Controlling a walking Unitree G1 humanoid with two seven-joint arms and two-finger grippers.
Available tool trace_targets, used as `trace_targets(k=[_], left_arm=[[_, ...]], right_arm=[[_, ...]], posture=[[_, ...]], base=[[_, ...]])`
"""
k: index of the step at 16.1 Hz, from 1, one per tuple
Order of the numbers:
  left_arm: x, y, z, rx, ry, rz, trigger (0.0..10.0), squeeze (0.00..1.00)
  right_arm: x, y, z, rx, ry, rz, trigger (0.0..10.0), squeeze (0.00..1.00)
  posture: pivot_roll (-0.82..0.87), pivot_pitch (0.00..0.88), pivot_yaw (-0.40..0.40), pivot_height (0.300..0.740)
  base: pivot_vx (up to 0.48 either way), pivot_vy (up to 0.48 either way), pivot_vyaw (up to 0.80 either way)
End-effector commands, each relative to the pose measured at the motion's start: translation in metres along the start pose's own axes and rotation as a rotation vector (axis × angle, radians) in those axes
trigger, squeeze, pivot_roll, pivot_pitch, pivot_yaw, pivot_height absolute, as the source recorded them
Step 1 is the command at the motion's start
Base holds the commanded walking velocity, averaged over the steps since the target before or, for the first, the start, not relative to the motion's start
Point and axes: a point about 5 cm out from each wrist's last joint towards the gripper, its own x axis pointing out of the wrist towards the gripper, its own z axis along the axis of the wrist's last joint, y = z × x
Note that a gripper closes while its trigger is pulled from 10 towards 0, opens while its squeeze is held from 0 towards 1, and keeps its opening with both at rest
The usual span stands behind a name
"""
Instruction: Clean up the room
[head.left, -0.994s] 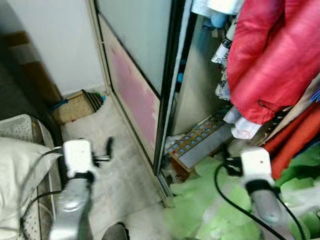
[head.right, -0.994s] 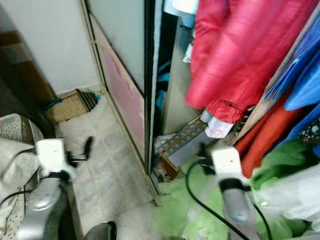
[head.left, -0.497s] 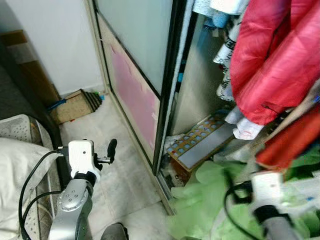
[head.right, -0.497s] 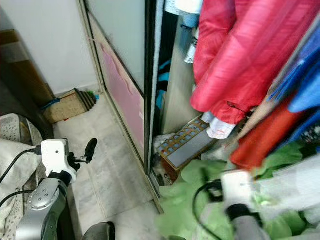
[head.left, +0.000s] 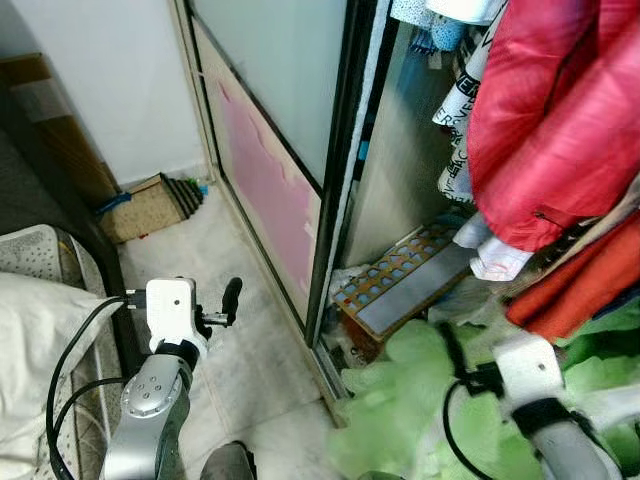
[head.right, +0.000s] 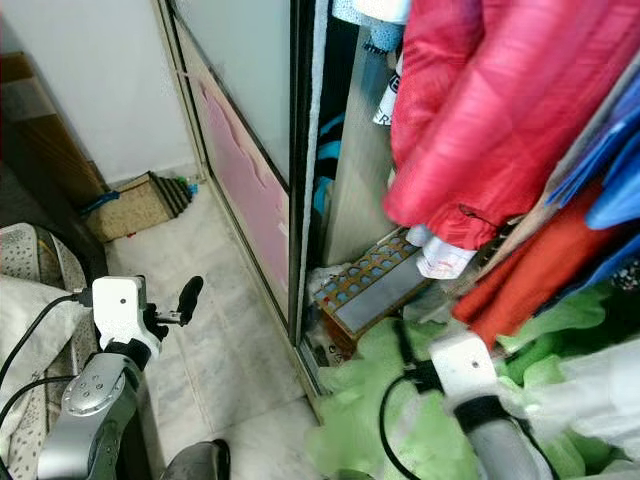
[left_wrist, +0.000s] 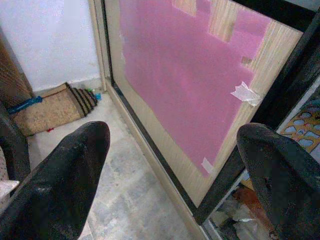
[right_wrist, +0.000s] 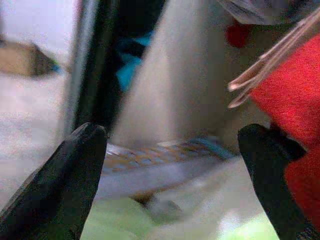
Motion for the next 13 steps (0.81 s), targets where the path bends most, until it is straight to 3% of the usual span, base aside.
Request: trace_targets(k=[1, 3, 4, 6, 7, 8, 9, 13], left_arm=[[0.000, -0.002, -0.003, 0.000, 0.015, -0.005, 10.0, 0.00], [0.001, -0.002, -0.004, 0.001, 0.018, -0.007, 10.0, 0.00], [0.001, -0.002, -0.004, 0.002, 0.020, -0.006, 10.0, 0.00], [0.002, -0.001, -0.005, -0.001, 0.026, -0.001, 10.0, 0.00], [0.002, -0.003, -0.008, -0.001, 0.039, -0.004, 10.0, 0.00], [0.003, -0.004, -0.009, 0.004, 0.047, -0.006, 10.0, 0.00], [0.004, -0.005, -0.009, 0.003, 0.047, -0.006, 10.0, 0.00], [0.001, 0.001, -0.010, 0.007, 0.053, 0.043, 10.0, 0.00]], right_arm=[[0.004, 0.006, -0.018, 0.218, 0.095, 0.088, 10.0, 0.00], [0.000, 0.009, -0.041, 0.344, 0.205, 0.182, 10.0, 0.00], [-0.009, 0.011, -0.058, 0.359, 0.287, 0.223, 10.0, 0.00], [-0.027, 0.021, -0.081, 0.525, 0.388, 0.278, 10.0, 0.00], [-0.033, 0.022, -0.102, 0.506, 0.441, 0.289, 10.0, 0.00], [-0.028, 0.021, -0.117, 0.475, 0.442, 0.268, 10.0, 0.00], [-0.015, 0.029, -0.122, 0.416, 0.397, 0.229, 10.0, 0.00], [-0.008, 0.064, -0.134, 0.440, 0.317, 0.222, 10.0, 0.00]], posture=[[-0.04, 0.101, -0.079, 0.740], [-0.03, 0.098, -0.086, 0.740], [-0.03, 0.097, -0.089, 0.740], [-0.04, 0.099, -0.092, 0.740], [-0.04, 0.101, -0.091, 0.740], [-0.04, 0.101, -0.090, 0.740], [-0.04, 0.101, -0.088, 0.740], [-0.01, 0.113, -0.092, 0.740]], base=[[0.000, 0.000, 0.00], [0.000, 0.000, 0.00], [0.000, 0.000, 0.00], [0.000, 0.000, 0.00], [0.000, 0.000, 0.00], [0.000, 0.000, 0.00], [0.000, 0.000, 0.80], [0.000, 0.000, 0.80]])
